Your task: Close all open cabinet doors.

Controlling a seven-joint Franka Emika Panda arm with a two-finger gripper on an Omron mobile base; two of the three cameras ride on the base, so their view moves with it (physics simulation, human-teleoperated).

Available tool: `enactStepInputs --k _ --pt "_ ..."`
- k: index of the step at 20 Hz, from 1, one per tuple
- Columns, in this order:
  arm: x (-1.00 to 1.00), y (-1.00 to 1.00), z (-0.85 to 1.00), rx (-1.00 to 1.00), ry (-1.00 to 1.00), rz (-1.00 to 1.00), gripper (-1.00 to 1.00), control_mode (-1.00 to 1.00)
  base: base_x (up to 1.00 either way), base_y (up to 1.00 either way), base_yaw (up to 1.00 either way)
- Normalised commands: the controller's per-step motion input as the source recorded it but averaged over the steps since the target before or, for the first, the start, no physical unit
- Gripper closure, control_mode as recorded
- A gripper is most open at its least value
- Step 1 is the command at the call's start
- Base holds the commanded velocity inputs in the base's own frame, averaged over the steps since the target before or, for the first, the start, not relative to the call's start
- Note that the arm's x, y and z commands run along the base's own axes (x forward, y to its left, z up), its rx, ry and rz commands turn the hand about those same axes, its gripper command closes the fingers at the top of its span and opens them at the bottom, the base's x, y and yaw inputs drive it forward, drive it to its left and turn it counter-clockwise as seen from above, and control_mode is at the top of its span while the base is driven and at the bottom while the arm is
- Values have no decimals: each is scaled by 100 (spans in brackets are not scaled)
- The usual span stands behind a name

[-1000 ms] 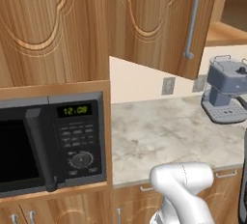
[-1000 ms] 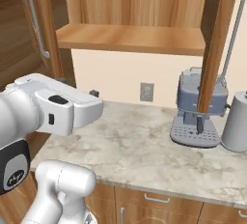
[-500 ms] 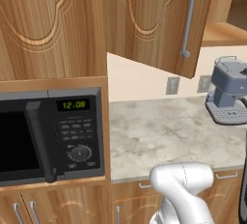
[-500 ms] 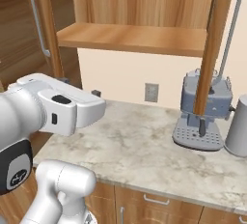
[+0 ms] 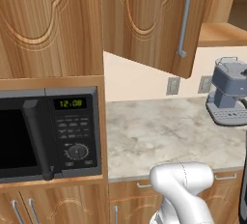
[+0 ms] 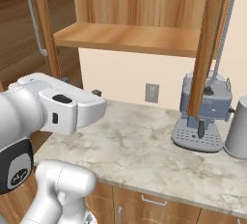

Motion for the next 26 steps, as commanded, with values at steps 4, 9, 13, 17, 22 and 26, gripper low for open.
enactStepInputs --k 4,9,13,17,22,26 --pt "0 0 0 0 0 0 -100 100 -13 -39 -3" --pt "0 0 0 0 0 0 -100 100 -4 -35 -9" --pt "0 0 0 0 0 0 -100 100 0 -21 -7" --pt "0 0 0 0 0 0 -100 100 0 -2 0" --pt "0 0 0 0 0 0 -100 100 0 0 0" --pt "0 0 0 0 0 0 -100 100 0 0 0"
